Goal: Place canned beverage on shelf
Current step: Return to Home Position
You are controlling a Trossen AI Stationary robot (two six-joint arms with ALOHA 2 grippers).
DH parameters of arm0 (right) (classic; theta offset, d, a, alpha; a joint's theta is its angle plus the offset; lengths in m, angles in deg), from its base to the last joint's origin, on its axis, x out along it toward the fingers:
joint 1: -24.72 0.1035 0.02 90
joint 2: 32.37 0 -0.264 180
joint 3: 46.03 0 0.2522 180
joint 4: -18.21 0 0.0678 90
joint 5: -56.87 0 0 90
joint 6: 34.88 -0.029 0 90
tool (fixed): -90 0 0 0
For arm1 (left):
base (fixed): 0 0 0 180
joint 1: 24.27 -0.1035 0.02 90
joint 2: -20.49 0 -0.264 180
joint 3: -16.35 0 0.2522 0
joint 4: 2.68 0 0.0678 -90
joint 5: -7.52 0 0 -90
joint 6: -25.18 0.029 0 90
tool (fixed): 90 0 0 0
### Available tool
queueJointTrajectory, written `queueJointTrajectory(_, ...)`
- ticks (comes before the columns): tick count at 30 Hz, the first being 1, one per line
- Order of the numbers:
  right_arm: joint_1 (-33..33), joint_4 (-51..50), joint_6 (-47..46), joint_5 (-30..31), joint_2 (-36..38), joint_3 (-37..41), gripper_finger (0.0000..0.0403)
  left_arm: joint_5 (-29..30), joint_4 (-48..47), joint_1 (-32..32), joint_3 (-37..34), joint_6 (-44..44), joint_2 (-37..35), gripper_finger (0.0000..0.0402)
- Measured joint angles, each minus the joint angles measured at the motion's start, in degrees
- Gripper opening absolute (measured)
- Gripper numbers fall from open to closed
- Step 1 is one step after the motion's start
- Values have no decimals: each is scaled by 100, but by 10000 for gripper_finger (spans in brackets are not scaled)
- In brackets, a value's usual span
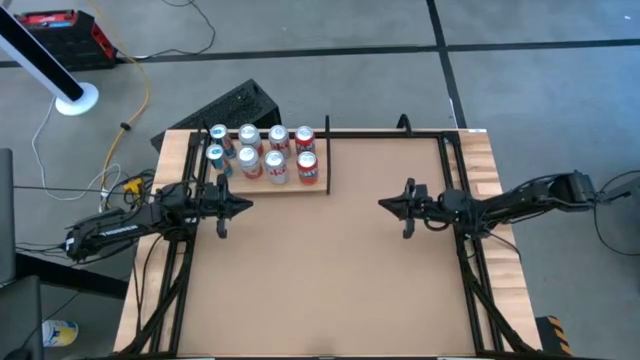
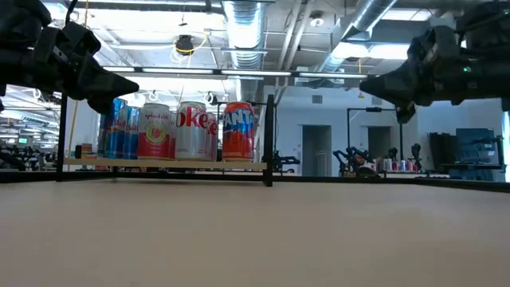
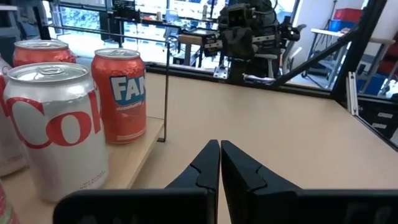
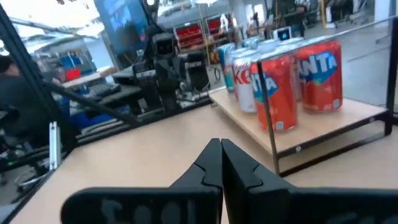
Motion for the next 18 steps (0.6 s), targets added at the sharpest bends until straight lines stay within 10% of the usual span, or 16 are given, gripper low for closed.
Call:
queueJointTrajectory(12,99,-2298,73,-74,2218,0,20,10,-50,2,-11,642,0,0)
queueJointTrajectory(18,530,-4298,-381,2258,3433,0,20,38,-67,1,-13,644,1,0)
